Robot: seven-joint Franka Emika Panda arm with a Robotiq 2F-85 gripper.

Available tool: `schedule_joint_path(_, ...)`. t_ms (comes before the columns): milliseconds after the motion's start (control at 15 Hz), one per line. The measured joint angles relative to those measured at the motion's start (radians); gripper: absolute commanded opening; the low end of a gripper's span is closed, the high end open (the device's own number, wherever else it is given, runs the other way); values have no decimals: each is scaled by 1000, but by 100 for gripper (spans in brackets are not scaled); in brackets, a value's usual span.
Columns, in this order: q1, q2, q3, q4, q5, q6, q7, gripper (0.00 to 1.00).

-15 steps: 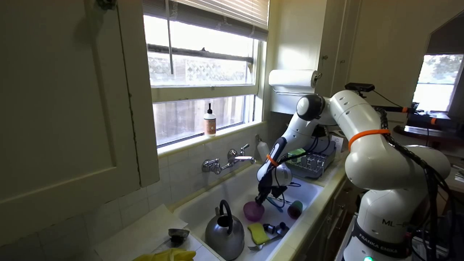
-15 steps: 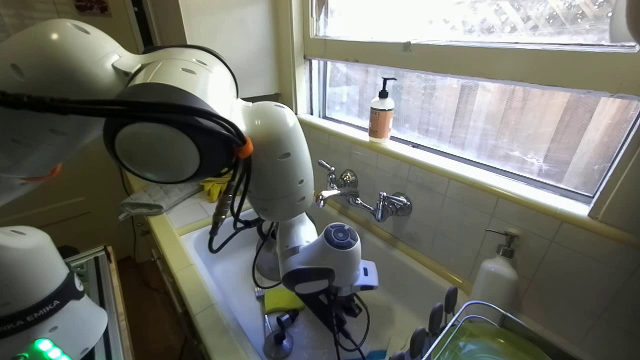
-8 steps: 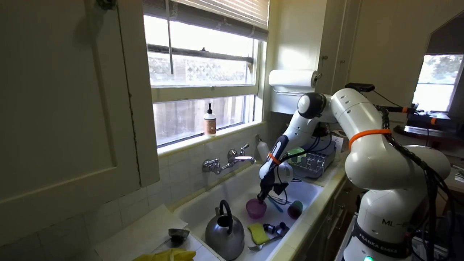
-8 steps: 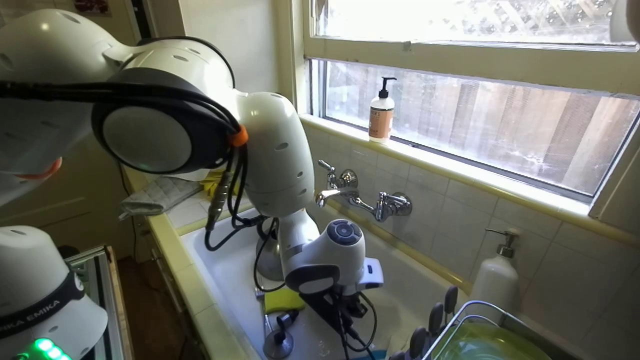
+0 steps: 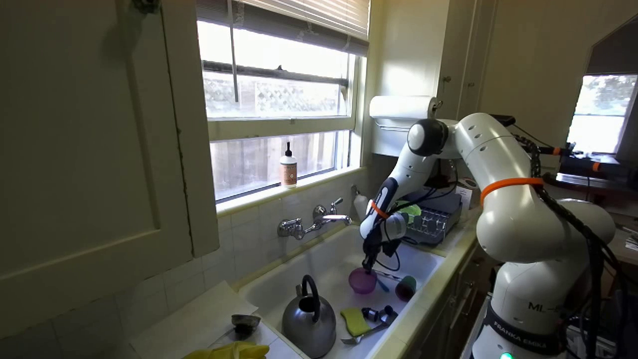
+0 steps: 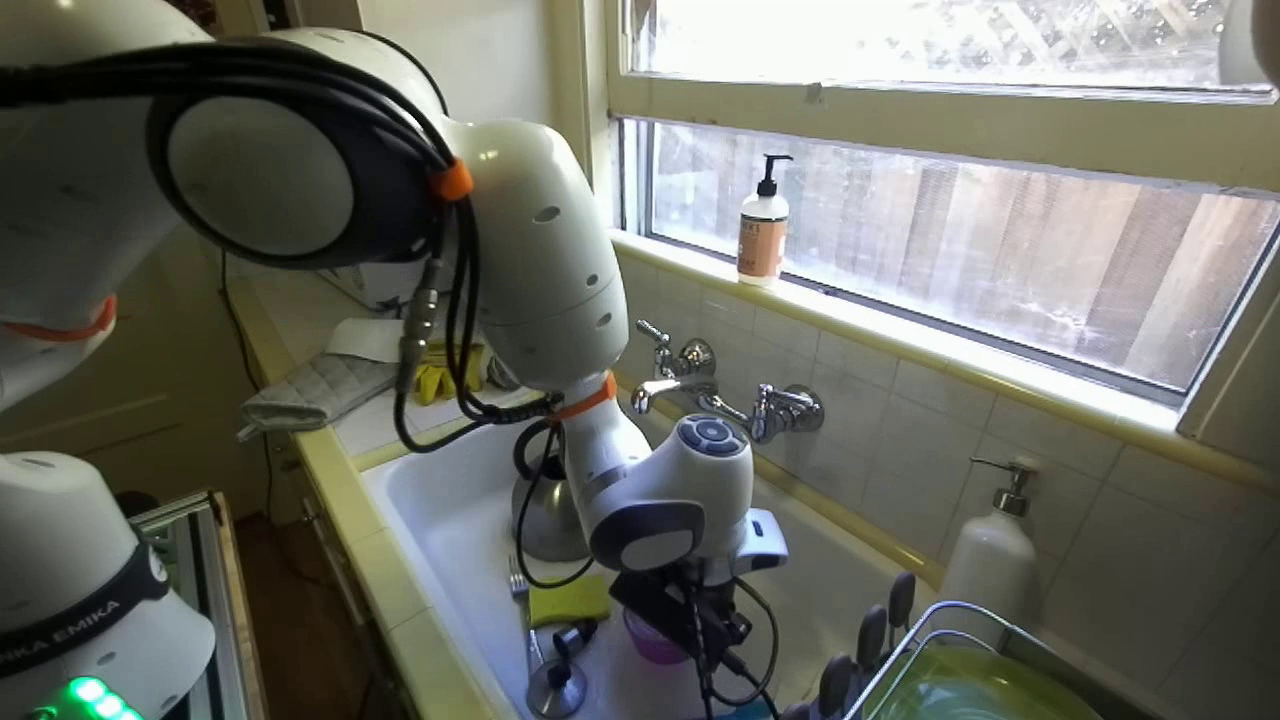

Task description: Push the faucet on the left backwards then pour the liquid out of the purple bowl.

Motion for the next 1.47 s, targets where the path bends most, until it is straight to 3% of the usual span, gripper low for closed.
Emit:
schedule_joint_path(667,377,-80,-348,-47,-93,-7,132,1)
schedule_joint_path(1267,532,-101,-492,-76,-208,-7,211,1)
schedule_joint_path(1467,610,-102,-567,-79,-266,-7,259,1)
